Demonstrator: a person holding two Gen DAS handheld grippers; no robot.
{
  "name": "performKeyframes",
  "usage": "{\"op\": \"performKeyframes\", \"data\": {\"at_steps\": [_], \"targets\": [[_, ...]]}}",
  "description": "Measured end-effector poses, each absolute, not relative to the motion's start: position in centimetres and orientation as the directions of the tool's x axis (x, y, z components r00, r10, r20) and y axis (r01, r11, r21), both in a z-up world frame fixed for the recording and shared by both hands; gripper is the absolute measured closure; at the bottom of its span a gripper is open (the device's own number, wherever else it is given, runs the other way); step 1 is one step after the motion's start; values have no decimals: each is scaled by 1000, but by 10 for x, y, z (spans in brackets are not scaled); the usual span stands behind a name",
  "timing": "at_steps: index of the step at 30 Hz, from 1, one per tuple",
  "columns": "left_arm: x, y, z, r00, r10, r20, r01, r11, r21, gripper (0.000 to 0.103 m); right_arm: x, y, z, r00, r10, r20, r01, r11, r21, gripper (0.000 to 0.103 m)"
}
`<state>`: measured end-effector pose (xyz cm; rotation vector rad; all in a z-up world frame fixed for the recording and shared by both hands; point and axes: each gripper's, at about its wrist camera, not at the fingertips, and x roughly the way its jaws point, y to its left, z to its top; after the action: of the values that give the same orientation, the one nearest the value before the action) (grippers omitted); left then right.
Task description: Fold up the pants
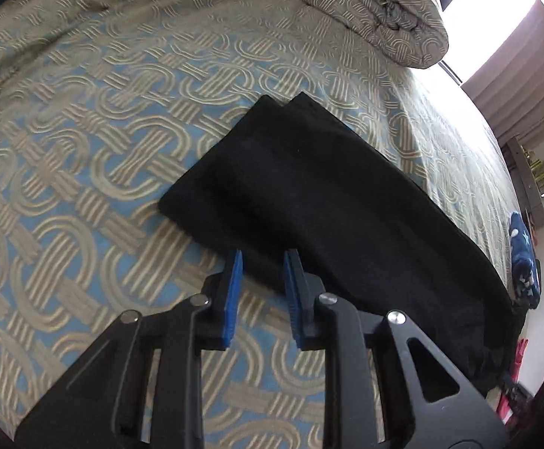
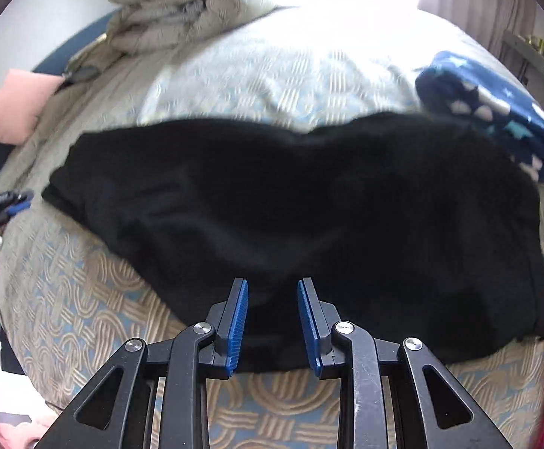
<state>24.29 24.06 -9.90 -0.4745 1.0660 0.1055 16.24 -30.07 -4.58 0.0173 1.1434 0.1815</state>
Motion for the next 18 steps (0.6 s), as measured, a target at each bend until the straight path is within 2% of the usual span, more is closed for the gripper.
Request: {"op": "performKeyframes", "data": {"at_steps": [4, 6, 8, 9, 11, 15, 18], "targets": [[268, 248, -116, 466, -135, -875, -356, 876, -325, 76, 146, -313, -48, 380, 105, -919, -76, 994, 82, 75], [277, 249, -119, 473, -147, -869, -363, 866, -344, 67, 137, -319, -45, 377, 96, -921, -41, 995, 87, 75], [284, 247, -118, 484, -143, -863, -368, 862, -349, 64, 129, -330, -44, 380, 101, -919, -7, 994, 106, 73], [287, 246, -117, 487, -136, -863, -368, 864, -344, 67, 126, -333, -44, 384, 104, -917, 0, 994, 113, 72], [293, 240, -116, 487, -146, -861, -334, 880, -338, 99, 122, -335, -43, 392, 102, -914, -2, 994, 110, 64], [279, 236, -88, 555, -126, -822, -301, 891, -339, 100, 119, -317, -41, 407, 90, -909, -78, 995, 63, 61], [266, 240, -67, 607, -109, -788, -282, 897, -341, 100, 116, -289, -42, 412, 92, -907, -197, 980, 10, 56]]}}
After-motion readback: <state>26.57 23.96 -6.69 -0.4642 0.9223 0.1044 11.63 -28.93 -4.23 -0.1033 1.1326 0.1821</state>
